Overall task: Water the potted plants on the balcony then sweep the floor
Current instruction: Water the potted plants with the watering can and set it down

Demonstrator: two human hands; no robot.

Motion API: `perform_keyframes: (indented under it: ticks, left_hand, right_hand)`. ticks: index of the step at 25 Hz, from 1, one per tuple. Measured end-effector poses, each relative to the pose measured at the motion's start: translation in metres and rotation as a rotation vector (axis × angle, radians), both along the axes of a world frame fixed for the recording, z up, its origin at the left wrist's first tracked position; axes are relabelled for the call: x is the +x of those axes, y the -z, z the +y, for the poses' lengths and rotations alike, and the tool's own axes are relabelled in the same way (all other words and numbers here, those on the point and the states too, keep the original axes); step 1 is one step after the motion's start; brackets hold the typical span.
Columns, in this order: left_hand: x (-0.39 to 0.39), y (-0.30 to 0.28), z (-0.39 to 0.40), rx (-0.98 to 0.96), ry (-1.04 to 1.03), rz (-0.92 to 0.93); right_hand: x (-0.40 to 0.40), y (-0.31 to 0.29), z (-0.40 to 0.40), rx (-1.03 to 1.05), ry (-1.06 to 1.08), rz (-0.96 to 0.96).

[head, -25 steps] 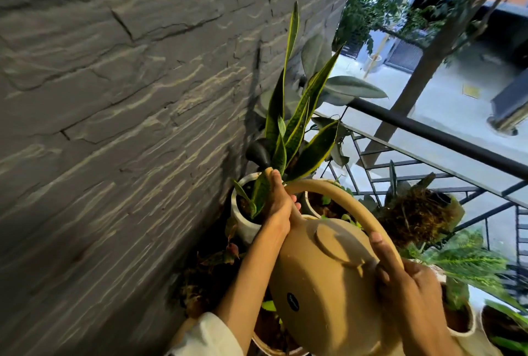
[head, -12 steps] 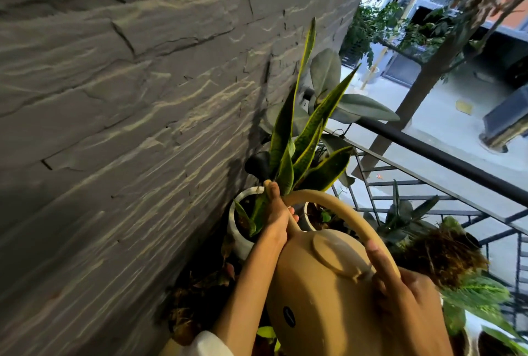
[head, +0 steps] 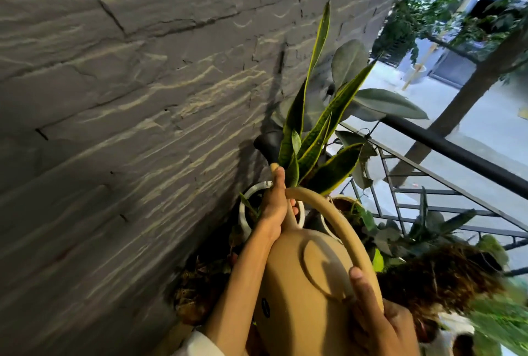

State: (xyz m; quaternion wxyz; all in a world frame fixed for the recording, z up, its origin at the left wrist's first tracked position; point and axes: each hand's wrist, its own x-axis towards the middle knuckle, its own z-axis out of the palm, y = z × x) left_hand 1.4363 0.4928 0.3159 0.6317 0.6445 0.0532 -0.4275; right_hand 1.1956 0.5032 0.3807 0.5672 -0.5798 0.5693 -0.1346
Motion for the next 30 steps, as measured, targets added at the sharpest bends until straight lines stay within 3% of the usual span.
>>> perform_keyframes:
  ticks: [6, 10, 15, 23, 30]
  left_hand:
    - [-0.029, -0.025, 0.003, 0.047, -0.081, -0.17]
    - [-0.061, -0.053, 0.001, 0.034, -0.232, -0.254]
    - [-0.109, -0.079, 0.018, 0.073, -0.497, -0.363]
    - [-0.194, -0.118, 0.063, 0.023, -0.75, -0.436]
    - [-0.293, -0.14, 0.073, -0.066, -0.912, -0.496]
  right_hand:
    - [-0.023, 0.026, -0.011, 0.089, -0.013, -0.144]
    - [-0.052, 0.009, -0.037, 0.084, -0.209, -0.242]
    - [-0.098, -0.002, -0.08, 0.208, -0.632, -0.373]
    - [-0.16, -0.029, -0.094, 0.217, -0.839, -0.653]
    - [-0.232, -0.039, -0.116, 0.153, -0.951, -0.74]
